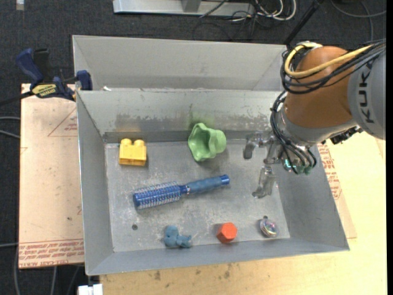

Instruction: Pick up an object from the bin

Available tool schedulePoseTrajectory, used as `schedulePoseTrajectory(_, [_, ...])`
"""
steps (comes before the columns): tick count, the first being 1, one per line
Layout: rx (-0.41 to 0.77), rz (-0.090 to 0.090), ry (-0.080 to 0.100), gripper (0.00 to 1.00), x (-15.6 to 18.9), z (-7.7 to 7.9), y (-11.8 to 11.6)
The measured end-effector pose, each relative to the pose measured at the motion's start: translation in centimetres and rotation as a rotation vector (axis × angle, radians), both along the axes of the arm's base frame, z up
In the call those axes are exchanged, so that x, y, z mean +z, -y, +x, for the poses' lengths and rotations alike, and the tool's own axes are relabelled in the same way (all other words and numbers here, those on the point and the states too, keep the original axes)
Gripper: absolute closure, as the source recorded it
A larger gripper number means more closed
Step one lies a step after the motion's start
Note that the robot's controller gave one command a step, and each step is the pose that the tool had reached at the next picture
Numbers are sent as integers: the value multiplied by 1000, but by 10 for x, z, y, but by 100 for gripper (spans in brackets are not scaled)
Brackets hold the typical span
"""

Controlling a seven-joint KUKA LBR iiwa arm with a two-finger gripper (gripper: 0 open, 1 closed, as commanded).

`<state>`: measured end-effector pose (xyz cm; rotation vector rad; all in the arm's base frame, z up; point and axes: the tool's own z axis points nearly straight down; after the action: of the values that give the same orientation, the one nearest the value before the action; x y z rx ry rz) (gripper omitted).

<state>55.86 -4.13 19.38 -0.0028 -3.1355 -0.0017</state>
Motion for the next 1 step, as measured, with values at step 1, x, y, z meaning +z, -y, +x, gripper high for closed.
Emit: schedulePoseTrajectory(1, [-158,0,1,0,-128,37,-60])
